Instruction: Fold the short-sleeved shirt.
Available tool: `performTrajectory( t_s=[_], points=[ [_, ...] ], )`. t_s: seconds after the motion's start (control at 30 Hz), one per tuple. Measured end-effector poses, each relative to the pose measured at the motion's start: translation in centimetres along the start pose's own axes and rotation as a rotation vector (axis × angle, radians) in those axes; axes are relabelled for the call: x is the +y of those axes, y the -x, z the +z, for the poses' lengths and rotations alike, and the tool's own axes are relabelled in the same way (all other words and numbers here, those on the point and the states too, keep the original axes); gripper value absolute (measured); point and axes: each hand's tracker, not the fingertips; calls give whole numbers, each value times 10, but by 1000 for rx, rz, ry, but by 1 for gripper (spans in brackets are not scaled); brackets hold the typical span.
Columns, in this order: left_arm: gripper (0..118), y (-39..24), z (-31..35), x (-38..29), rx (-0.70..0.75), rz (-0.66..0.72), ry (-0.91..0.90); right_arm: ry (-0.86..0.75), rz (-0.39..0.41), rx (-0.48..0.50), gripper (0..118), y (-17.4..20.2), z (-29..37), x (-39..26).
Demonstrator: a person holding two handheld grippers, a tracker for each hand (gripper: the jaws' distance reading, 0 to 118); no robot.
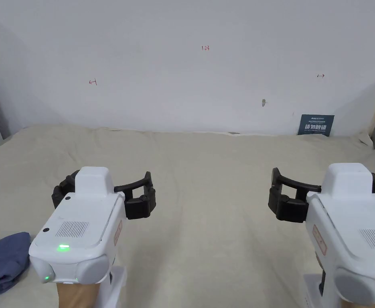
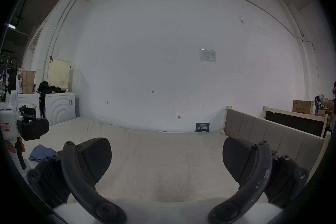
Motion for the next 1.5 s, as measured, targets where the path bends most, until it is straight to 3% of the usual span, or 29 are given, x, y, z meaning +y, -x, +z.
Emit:
performTrajectory(
  t_s=[1.5],
  points=[
    [118, 4, 0, -1, 4, 0, 0, -3, -1, 9, 118, 3, 3, 0]
  ],
)
